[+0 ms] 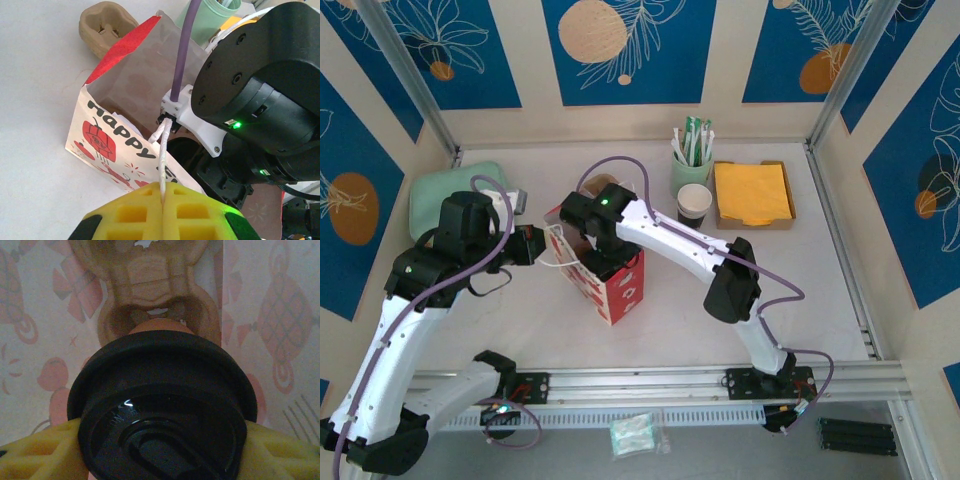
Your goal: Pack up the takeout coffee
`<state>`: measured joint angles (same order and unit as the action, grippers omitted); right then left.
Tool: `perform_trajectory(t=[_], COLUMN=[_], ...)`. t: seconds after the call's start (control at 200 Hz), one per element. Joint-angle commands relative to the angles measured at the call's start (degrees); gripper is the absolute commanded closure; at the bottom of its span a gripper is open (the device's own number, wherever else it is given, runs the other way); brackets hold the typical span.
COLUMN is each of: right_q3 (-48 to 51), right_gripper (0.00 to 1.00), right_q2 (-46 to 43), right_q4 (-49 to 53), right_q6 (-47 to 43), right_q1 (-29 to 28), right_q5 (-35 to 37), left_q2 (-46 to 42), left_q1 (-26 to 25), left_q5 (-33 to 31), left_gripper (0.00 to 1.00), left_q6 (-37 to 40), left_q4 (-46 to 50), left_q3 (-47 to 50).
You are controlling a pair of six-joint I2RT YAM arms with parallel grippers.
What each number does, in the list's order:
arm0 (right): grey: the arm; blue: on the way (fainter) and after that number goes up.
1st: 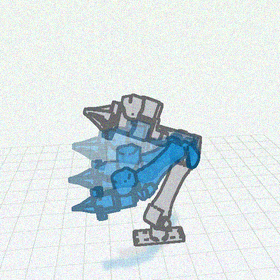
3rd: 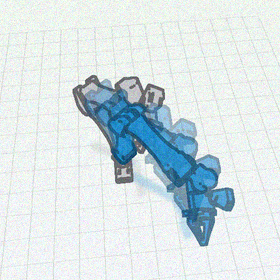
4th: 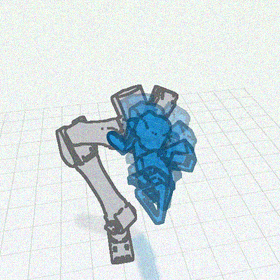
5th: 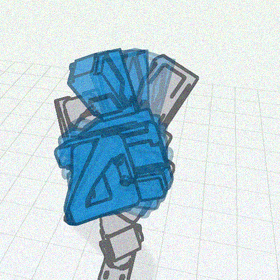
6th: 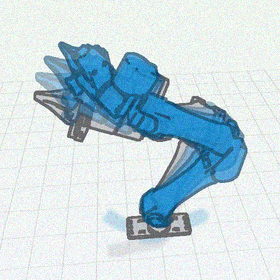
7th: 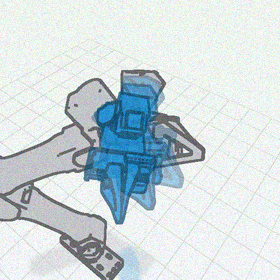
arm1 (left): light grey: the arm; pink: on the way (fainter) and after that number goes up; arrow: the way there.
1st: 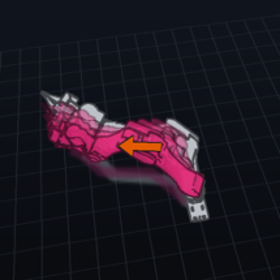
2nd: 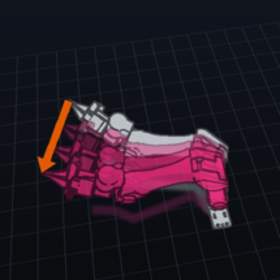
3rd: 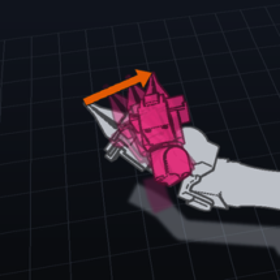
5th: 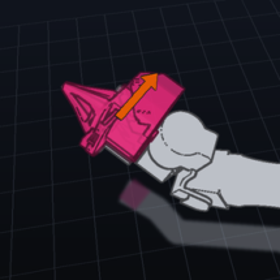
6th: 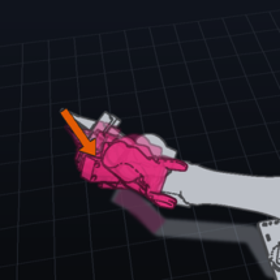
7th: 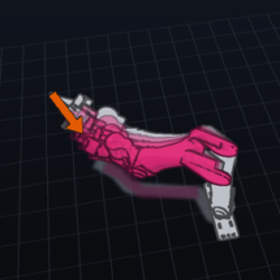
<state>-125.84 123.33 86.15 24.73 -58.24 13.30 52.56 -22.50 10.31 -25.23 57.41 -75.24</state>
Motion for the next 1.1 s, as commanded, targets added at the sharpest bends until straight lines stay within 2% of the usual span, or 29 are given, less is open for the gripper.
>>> perform_trajectory(t=[0.0,1.09], right_q3=[0.6,-0.5], right_gripper=[0.4,0.4], right_q2=[0.7,1.4], right_q4=[0.8,1.6], right_q6=[-1.0,-1.2], right_q1=[-0.6,-0.8], right_q5=[-1.1,0.1], left_q2=[-0.6,-0.2], left_q1=[0.3,0.3], left_q5=[0.3,0.6], left_gripper=[1.0,1.0], left_q6=[-0.1,0.0], left_q4=[-0.5,-0.6], left_q3=[0.4,-0.1])
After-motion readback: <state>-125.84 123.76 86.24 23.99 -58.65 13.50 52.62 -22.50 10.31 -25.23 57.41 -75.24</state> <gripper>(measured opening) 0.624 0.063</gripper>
